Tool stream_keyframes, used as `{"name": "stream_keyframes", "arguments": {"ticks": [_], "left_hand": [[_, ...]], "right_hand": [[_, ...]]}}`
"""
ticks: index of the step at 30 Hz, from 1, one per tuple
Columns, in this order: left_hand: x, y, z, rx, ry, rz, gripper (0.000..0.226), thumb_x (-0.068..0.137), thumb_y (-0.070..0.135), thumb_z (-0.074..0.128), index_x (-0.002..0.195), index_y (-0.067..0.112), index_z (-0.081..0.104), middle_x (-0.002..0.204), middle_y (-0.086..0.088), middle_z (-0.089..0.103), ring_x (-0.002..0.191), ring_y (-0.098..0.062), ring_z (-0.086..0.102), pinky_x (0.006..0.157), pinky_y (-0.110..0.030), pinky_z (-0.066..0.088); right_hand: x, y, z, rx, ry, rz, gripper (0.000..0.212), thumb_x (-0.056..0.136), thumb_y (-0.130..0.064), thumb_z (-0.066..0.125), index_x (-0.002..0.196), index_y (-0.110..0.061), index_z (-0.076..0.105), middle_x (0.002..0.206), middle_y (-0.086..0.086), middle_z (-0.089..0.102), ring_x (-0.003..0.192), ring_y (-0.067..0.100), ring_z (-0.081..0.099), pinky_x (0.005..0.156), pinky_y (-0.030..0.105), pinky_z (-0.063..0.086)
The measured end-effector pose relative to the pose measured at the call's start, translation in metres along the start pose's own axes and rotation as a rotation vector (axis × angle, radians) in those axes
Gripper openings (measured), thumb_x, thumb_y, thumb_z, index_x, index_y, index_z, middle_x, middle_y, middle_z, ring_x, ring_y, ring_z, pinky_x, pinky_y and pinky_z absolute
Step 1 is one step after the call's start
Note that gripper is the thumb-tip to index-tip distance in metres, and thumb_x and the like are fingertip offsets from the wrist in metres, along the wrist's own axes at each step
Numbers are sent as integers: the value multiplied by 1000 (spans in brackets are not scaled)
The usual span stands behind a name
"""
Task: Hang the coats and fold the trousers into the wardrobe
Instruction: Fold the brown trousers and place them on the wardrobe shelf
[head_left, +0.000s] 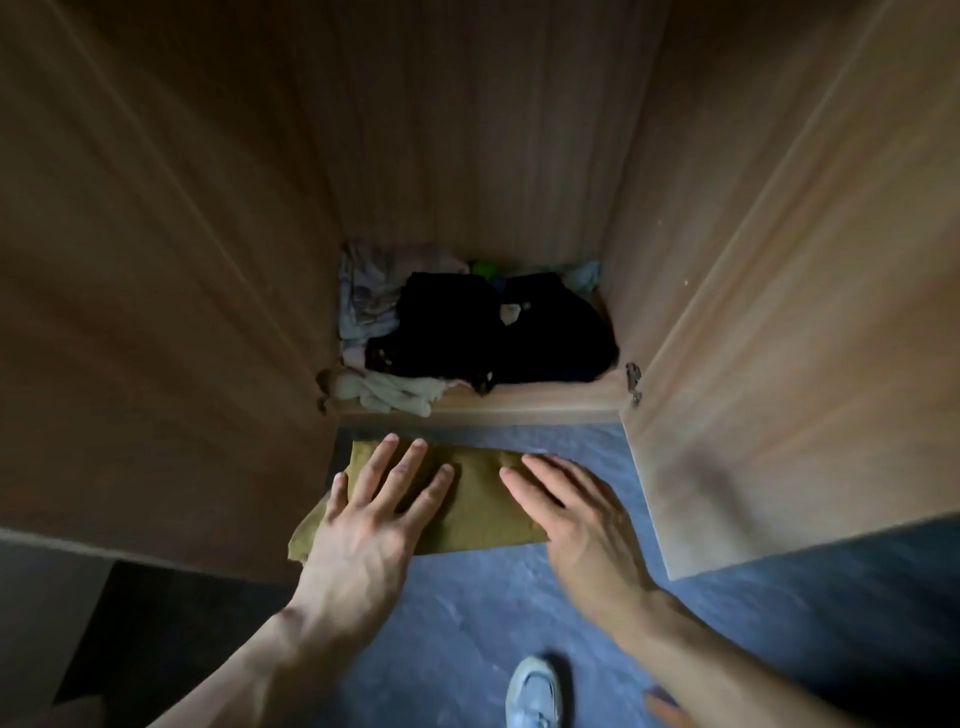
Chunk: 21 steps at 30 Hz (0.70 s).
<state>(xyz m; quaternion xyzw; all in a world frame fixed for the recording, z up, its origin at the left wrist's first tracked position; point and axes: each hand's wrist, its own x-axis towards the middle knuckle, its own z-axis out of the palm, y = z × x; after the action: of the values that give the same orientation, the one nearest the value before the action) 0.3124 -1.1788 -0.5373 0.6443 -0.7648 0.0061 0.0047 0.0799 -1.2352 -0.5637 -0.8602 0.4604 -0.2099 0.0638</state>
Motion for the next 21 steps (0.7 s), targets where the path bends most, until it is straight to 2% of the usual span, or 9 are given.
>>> {"name": "stream_keyframes", "arguments": {"ticks": [4, 8, 10, 12, 14, 16, 18, 19, 21], "left_hand": [[68, -6, 32, -3, 19, -10, 104, 53, 1, 82, 145, 28, 44, 151, -8, 46, 142, -30, 30, 87, -63, 53], [120, -3, 66, -23, 10, -19, 94, 58, 2, 73, 143, 29, 44, 149, -8, 48, 141, -30, 30, 85, -62, 54], [139, -6, 81, -28, -18, -25, 95, 56, 3, 76, 142, 29, 45, 147, -8, 50, 141, -32, 37, 83, -60, 56], [152, -15, 91, -25, -47, -31, 103, 51, 6, 85, 143, 29, 44, 147, -9, 51, 138, -35, 44, 83, -60, 56], [161, -28, 101, -40, -97, -37, 109, 48, 11, 91, 144, 29, 41, 148, -9, 49, 139, -34, 44, 83, -59, 56], [170, -43, 107, -49, -103, -54, 108, 48, 14, 92, 143, 29, 41, 147, -8, 50, 139, -33, 40, 81, -59, 57], [188, -57, 104, -81, -102, -68, 105, 51, 14, 92, 143, 28, 43, 147, -8, 50, 138, -31, 36, 81, -60, 57], [200, -65, 104, -90, -95, -73, 101, 58, 12, 88, 146, 29, 40, 152, -7, 44, 143, -32, 31, 86, -62, 54], [221, -88, 121, -104, -69, -88, 91, 81, 8, 69, 155, 33, 24, 164, -1, 19, 152, -30, 11, 104, -63, 42]], "right_hand": [[48, 53, 24, -47, 12, -15, 68, 70, -2, 29, 121, -17, 71, 122, 9, 68, 106, 33, 66, 84, 45, 57], [71, 100, 55, -78, -68, 21, 76, 67, -1, 24, 127, -19, 67, 128, 8, 65, 110, 33, 64, 85, 46, 57], [82, 114, 70, -76, -95, 35, 74, 66, 5, 33, 128, -20, 66, 129, 8, 65, 111, 33, 64, 86, 48, 56], [95, 119, 84, -49, -111, 56, 80, 57, 17, 53, 128, -19, 66, 129, 9, 65, 110, 34, 64, 87, 49, 56], [110, 121, 96, -29, -105, 61, 83, 52, 19, 59, 126, -18, 68, 127, 9, 66, 107, 34, 66, 85, 48, 57], [127, 122, 103, -33, -109, 17, 74, 60, 10, 46, 124, -18, 69, 125, 8, 67, 105, 33, 66, 81, 46, 58], [151, 126, 114, -30, -103, -45, 73, 65, 0, 30, 124, -17, 69, 123, 8, 67, 103, 33, 66, 78, 46, 59], [165, 128, 121, -25, -89, -63, 72, 66, -2, 28, 124, -16, 69, 122, 9, 68, 102, 34, 67, 77, 46, 59], [193, 134, 143, -10, -63, -62, 70, 68, -5, 28, 122, -17, 70, 121, 9, 69, 99, 35, 68, 76, 46, 59]]}}
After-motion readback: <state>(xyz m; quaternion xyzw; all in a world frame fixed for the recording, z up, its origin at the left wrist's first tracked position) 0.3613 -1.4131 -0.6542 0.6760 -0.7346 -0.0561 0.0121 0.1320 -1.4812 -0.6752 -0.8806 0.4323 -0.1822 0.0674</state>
